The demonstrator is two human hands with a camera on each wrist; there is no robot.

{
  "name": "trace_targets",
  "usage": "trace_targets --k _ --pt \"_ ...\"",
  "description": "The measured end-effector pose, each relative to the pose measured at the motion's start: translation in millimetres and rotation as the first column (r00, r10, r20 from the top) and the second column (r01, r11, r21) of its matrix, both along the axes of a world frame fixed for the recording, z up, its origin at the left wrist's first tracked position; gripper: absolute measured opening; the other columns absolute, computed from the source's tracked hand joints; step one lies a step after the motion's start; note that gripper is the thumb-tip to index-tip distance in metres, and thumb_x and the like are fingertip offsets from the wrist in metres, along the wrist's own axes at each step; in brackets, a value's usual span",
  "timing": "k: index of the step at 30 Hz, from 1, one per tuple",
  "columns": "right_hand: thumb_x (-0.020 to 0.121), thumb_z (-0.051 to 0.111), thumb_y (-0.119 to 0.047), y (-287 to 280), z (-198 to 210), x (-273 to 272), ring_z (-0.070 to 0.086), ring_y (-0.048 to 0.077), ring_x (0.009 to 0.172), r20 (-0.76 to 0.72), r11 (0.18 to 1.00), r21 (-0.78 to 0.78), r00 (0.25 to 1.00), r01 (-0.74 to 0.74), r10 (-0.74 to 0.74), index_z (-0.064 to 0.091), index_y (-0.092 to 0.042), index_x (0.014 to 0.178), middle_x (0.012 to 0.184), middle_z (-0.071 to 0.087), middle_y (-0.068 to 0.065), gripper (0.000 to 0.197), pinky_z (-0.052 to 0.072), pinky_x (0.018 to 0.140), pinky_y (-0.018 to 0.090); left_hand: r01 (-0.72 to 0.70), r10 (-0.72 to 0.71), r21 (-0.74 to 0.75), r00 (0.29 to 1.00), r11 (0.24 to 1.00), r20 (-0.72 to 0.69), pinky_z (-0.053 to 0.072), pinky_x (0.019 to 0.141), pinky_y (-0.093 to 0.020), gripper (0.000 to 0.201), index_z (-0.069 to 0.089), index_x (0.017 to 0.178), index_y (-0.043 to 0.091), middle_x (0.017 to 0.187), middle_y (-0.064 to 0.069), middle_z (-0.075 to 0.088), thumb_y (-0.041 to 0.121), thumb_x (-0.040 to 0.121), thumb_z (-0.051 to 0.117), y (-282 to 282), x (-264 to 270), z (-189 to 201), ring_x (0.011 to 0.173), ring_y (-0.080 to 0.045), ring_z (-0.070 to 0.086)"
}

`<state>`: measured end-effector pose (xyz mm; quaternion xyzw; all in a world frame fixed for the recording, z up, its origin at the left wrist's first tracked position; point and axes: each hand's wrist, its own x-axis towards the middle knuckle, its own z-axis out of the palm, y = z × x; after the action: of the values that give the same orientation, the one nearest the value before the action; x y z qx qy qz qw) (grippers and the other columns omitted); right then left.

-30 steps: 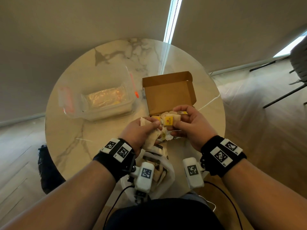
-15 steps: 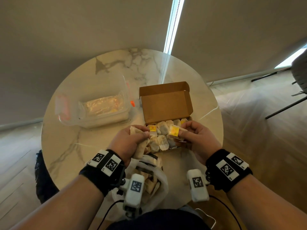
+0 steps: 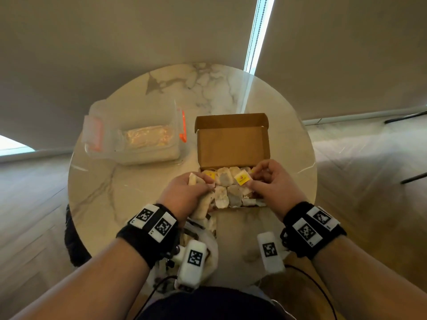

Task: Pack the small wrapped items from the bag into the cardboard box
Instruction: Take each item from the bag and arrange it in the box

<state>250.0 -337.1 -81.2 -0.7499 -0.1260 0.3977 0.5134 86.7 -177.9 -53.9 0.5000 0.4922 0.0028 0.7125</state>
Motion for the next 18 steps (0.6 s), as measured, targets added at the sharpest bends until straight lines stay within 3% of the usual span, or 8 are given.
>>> trace_targets --k 2,5,6,10,12,15,18 --pt "0.087 0.070 0.001 -4 -13 5 0.071 0.024 0.081 0.039 0.993 -0.094 0.996 -0.076 0.079 0.069 -0.026 0.100 0.097 0.073 0.009 0.030 0.065 0.077 0.046 -0.089 0.090 -0.045 0.996 0.995 0.016 0.063 0.062 -0.037 0.014 0.072 0.102 0.004 0.086 -0.016 0.074 -0.005 0.092 0.068 -2 -4 -1 0.069 -0.025 0.072" --pt "0.091 0.061 -0.001 -4 -22 1 0.072 0.016 0.081 0.076 0.954 -0.237 0.975 -0.184 0.207 0.077 -0.027 0.090 0.098 0.073 -0.001 0.030 0.061 0.069 0.024 -0.190 0.190 -0.096 0.982 0.977 -0.003 0.063 0.059 -0.039 0.019 0.069 0.104 0.005 0.088 -0.015 0.075 -0.008 0.095 0.058 -5 -10 -3 0.067 -0.026 0.072" --pt "0.093 0.061 -0.005 -2 -24 -3 0.072 0.014 0.080 0.079 0.950 -0.255 0.975 -0.183 0.209 0.078 -0.026 0.091 0.097 0.074 -0.004 0.027 0.059 0.068 0.022 -0.229 0.231 -0.128 0.973 0.965 -0.004 0.063 0.060 -0.040 0.021 0.067 0.105 0.005 0.090 -0.017 0.074 -0.008 0.096 0.054 -6 -12 -4 0.069 -0.029 0.072" --pt "0.093 0.069 -0.026 8 -34 -9 0.067 0.004 0.081 0.200 0.930 -0.326 0.949 -0.171 0.244 0.078 -0.030 0.092 0.087 0.073 -0.013 0.010 0.055 0.072 0.023 -0.378 0.401 -0.281 0.916 0.882 0.027 0.066 0.066 -0.047 0.038 0.061 0.114 0.002 0.101 -0.024 0.070 -0.018 0.091 0.039 -3 -20 -5 0.084 -0.036 0.071" --pt "0.091 0.070 -0.021 12 -42 -10 0.066 0.006 0.082 0.225 0.911 -0.368 0.932 -0.188 0.283 0.075 -0.031 0.090 0.086 0.071 -0.012 0.011 0.053 0.073 0.023 -0.375 0.399 -0.275 0.916 0.885 0.036 0.066 0.070 -0.048 0.048 0.060 0.118 0.002 0.110 -0.026 0.068 -0.025 0.087 0.036 -3 -22 -4 0.091 -0.039 0.070" --pt "0.088 0.066 -0.013 16 -49 -14 0.063 0.007 0.077 0.252 0.887 -0.414 0.910 -0.205 0.328 0.070 -0.031 0.086 0.081 0.068 -0.010 0.019 0.045 0.064 0.018 -0.360 0.381 -0.249 0.924 0.899 0.037 0.063 0.079 -0.049 0.055 0.060 0.123 0.005 0.114 -0.025 0.070 -0.029 0.086 0.036 -3 -23 -2 0.096 -0.038 0.072" --pt "0.088 0.067 -0.015 18 -53 -18 0.061 0.008 0.078 0.279 0.855 -0.464 0.879 -0.229 0.387 0.069 -0.030 0.090 0.082 0.065 -0.012 0.015 0.045 0.068 0.023 -0.355 0.375 -0.236 0.926 0.905 0.048 0.061 0.083 -0.049 0.055 0.061 0.126 0.008 0.116 -0.022 0.072 -0.028 0.090 0.040 -3 -23 -2 0.103 -0.036 0.073"
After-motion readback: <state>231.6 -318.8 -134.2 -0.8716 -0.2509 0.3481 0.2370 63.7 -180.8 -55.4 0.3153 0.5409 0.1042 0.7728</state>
